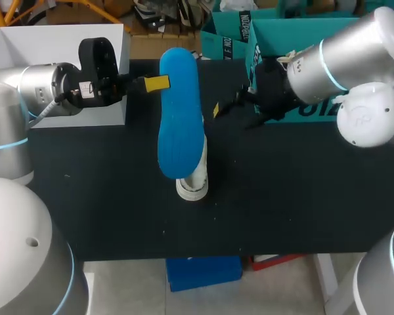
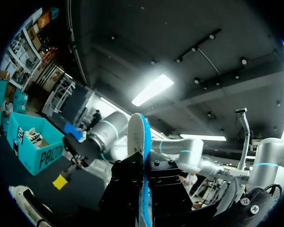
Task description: Take the shoe out of the shoebox, open the shoe tongue, remove and reinsert the insole, then place the shoe into the shoebox
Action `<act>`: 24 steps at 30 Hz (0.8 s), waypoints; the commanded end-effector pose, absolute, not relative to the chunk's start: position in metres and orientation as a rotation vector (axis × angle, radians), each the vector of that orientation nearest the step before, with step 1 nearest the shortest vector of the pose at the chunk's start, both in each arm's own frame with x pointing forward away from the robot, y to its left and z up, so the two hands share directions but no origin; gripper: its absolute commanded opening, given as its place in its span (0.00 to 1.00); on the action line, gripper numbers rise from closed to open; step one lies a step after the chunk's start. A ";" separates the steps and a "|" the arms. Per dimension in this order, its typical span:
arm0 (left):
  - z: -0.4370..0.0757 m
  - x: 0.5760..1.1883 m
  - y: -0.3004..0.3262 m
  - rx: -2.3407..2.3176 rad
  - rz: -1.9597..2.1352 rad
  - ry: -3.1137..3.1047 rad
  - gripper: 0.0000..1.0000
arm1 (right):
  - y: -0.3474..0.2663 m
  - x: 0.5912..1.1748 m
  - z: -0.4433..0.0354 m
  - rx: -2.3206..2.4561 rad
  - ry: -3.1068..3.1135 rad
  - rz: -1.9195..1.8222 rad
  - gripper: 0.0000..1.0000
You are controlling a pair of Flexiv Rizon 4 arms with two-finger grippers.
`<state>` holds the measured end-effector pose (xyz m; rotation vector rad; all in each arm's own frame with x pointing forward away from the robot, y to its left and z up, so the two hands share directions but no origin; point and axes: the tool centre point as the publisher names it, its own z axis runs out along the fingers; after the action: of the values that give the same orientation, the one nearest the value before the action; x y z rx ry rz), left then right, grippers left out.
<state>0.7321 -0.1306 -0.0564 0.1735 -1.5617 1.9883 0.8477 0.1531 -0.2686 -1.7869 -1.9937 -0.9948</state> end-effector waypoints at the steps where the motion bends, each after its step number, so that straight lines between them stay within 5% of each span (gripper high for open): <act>1: -0.057 0.731 -0.131 0.174 1.990 -1.563 0.00 | 0.152 0.848 -0.271 -1.738 -1.960 -1.036 1.00; 24: -0.057 0.731 -0.131 0.174 1.990 -1.563 0.00 | 0.153 0.844 -0.261 -1.534 -1.618 -1.244 1.00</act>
<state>0.7320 -0.1306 -0.0564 0.1734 -1.5617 1.9883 0.8492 0.1526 -0.2547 -1.5955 -1.6858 -1.1763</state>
